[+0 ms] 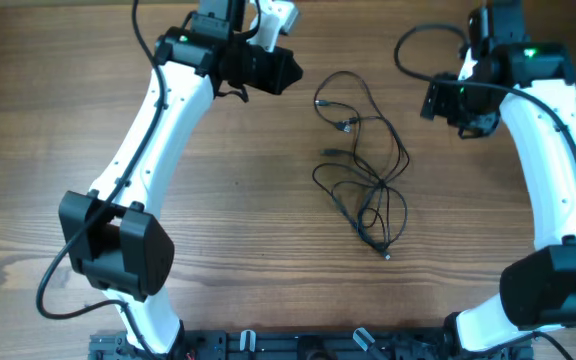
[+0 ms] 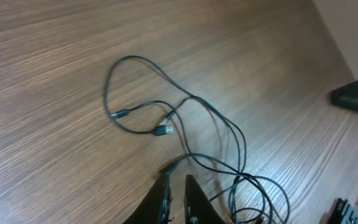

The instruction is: Untangle cables

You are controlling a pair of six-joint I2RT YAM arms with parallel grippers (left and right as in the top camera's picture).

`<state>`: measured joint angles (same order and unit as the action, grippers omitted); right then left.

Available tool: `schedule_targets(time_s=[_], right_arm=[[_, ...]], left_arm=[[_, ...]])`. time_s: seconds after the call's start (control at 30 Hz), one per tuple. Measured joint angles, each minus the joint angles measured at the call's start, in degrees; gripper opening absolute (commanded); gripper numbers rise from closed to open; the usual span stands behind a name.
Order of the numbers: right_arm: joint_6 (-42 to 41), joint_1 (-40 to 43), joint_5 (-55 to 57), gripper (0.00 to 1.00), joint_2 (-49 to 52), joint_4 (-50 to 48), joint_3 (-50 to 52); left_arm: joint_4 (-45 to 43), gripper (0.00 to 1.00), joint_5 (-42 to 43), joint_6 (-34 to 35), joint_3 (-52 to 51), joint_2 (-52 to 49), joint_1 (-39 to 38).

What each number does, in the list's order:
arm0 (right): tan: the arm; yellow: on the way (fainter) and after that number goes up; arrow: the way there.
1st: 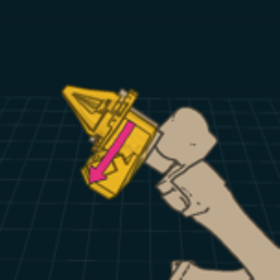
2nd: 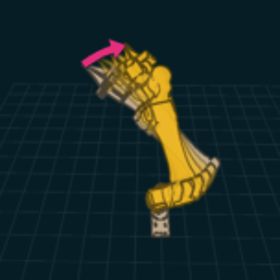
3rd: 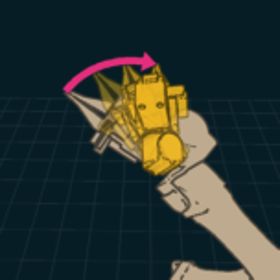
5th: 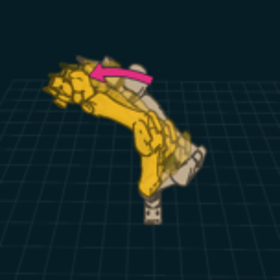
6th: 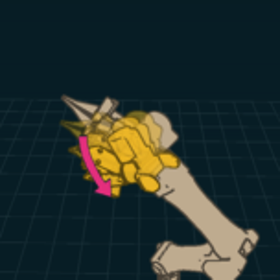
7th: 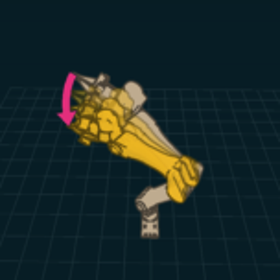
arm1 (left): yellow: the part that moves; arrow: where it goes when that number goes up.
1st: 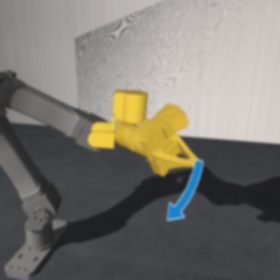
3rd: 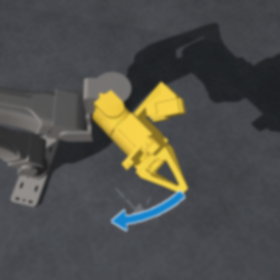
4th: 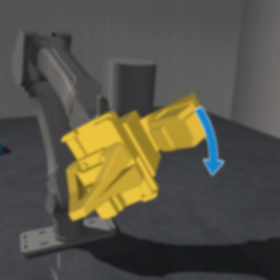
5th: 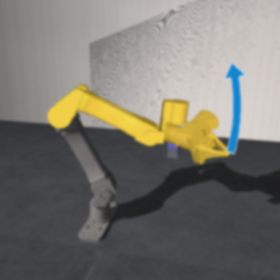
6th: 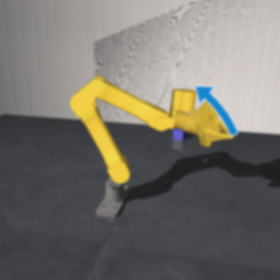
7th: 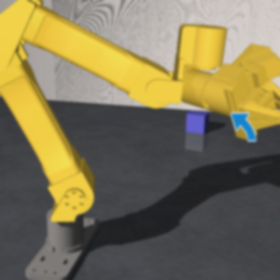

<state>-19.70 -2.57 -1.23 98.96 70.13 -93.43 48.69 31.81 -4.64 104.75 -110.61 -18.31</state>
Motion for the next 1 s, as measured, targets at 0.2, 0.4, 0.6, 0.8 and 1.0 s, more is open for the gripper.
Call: schedule_targets(time_s=[0.2,0.4,0.6,0.8,1.0], right_arm=[[-0.3,0.0,-1.2,0.66,0.0,-3.0,9.6],[-2.0,-2.0,-3.3,0.67,0.0,-5.9,16.6],[-7.0,-5.0,-3.9,0.67,0.0,-9.9,23.1],[-11.7,-6.9,-3.9,0.68,0.0,-14.3,27.5],[-14.7,-9.1,-4.3,0.68,0.0,-15.9,29.2]], left_arm=[[-0.7,0.11,-3.1,-0.2,0.0,0.0,-0.3],[-1.1,0.1,-8.4,-0.2,0.0,0.0,0.0],[-1.2,0.1,-14.3,0.9,0.0,0.0,1.6],[-1.4,0.1,-16.1,1.2,0.0,0.0,3.9],[-1.6,0.09,-16.4,1.4,0.0,0.0,4.1]])
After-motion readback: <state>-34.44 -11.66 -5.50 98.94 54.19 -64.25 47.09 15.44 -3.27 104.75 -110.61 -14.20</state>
